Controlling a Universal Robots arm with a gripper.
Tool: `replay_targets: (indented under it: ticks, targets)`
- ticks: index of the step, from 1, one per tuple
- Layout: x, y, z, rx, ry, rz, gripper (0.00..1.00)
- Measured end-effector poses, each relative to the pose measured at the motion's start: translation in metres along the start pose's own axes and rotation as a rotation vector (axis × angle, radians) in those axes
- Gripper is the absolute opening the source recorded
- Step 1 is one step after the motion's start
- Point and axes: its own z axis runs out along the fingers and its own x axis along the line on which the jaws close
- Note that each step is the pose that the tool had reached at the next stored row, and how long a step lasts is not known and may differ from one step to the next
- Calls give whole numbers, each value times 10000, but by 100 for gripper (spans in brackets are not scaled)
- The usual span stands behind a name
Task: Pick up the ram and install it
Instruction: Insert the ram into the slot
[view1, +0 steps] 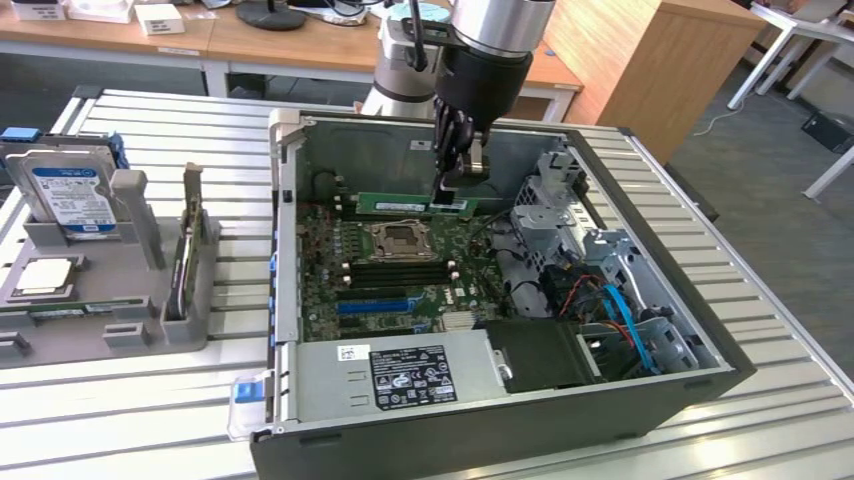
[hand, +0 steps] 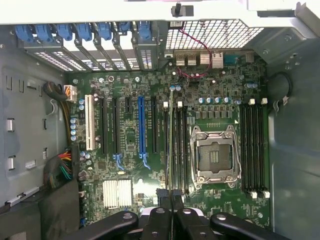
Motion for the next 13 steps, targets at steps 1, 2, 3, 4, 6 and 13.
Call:
replay_targets:
  ticks: [1,2,3,4,6,13]
  targets:
    - [0,0,0,1,0,0,12]
    - [0,0,0,1,0,0,12]
    - [0,0,0,1,0,0,12]
    - [0,0,11,2,-2,0,12]
    - [2,-3,151,1,-1,0,12]
    - [5,-5,329,4,0,0,12]
